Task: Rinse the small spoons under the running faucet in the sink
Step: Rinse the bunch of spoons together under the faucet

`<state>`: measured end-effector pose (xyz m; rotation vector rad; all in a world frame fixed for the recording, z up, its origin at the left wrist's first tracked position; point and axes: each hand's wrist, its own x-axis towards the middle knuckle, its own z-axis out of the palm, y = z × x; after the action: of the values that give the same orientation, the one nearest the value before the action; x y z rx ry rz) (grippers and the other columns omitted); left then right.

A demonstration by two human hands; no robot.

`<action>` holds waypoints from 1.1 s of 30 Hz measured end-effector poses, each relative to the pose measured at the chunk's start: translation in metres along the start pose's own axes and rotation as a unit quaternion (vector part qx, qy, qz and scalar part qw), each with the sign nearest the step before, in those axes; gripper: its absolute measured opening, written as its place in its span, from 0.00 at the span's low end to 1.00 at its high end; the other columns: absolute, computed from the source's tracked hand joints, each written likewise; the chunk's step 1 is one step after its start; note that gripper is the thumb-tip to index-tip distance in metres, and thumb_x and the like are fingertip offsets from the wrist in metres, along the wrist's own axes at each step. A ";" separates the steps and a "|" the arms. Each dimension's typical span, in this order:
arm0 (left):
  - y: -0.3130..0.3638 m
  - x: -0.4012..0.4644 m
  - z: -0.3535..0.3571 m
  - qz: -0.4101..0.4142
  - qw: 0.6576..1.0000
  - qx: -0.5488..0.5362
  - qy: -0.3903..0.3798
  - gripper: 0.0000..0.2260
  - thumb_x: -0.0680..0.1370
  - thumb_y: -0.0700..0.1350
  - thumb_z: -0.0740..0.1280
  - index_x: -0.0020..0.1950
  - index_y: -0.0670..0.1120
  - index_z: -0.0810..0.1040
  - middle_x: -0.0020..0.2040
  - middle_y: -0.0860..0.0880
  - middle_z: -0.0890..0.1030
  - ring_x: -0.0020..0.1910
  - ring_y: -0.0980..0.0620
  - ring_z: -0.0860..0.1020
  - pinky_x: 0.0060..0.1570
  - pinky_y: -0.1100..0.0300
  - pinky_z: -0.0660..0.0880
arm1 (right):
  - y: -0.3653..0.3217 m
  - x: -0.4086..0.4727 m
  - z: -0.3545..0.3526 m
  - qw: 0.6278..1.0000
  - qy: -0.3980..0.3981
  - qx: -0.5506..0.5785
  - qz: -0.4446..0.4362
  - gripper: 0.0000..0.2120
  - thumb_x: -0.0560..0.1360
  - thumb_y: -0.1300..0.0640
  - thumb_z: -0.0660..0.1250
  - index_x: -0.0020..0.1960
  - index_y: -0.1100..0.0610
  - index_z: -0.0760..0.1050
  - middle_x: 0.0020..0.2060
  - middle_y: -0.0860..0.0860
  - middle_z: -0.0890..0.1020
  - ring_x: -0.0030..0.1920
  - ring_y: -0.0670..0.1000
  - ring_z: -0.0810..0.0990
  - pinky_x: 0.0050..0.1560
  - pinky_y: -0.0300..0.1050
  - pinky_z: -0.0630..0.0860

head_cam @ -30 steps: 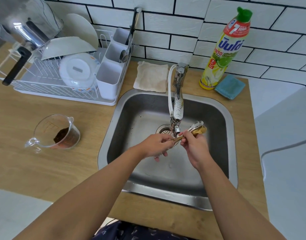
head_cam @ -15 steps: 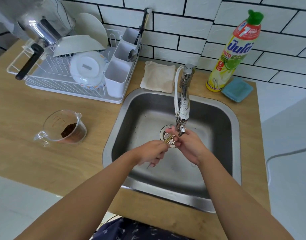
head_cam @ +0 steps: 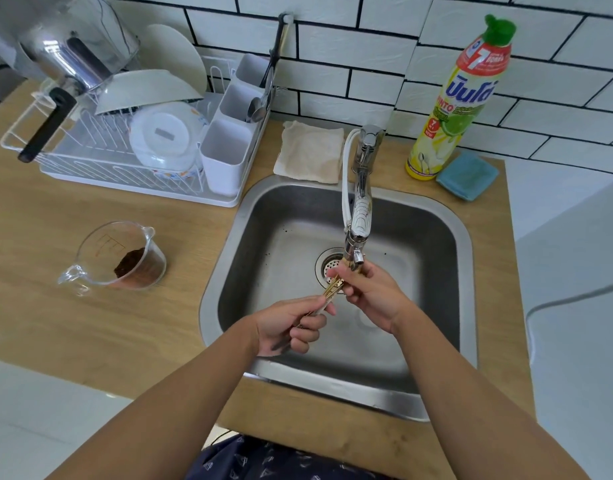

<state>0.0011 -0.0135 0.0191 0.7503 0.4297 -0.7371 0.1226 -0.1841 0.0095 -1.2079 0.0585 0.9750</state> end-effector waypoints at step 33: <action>0.058 0.060 0.025 0.099 0.747 0.624 0.207 0.20 0.84 0.63 0.51 0.52 0.52 0.75 0.39 0.53 0.78 0.40 0.48 0.78 0.33 0.60 0.71 | -0.020 -0.001 -0.004 0.976 0.146 0.121 -0.103 0.07 0.84 0.64 0.64 0.48 0.59 0.78 0.39 0.51 0.83 0.30 0.43 0.69 0.35 0.34 0.73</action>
<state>0.0866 -0.0293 0.0263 2.2361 0.1861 -0.5835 0.1373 -0.1881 0.0234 -1.0990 0.2718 0.5845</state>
